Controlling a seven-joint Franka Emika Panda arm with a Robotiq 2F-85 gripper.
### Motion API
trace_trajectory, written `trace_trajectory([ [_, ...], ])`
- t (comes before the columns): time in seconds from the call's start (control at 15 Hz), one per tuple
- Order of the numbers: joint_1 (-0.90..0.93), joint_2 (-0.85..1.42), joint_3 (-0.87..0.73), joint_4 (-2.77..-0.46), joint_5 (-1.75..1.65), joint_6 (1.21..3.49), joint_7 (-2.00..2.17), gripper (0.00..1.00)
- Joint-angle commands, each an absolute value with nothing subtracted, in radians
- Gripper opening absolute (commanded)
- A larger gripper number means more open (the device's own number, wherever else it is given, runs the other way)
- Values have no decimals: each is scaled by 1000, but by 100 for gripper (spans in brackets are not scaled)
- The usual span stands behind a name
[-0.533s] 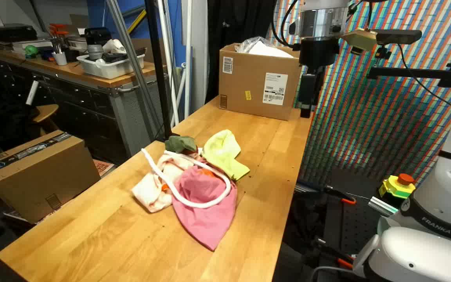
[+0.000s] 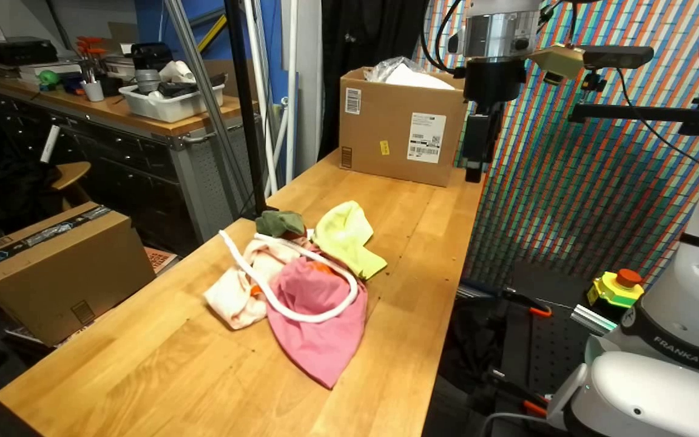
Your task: Separate the things on the heap
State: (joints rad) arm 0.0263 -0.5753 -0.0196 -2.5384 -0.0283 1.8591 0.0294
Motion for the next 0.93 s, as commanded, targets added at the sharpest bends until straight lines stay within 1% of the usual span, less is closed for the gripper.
trace_trajectory([
  [0.0, 15, -575, -10, -2537, -23, 1857, 25, 100],
  [0.27, 20, -550, -9, -2531, -29, 1927, 12, 100],
  [0.53, 27, -491, -7, -2522, -30, 2082, -12, 100],
  [0.87, 21, -362, 0, -2498, -26, 2321, 6, 100],
])
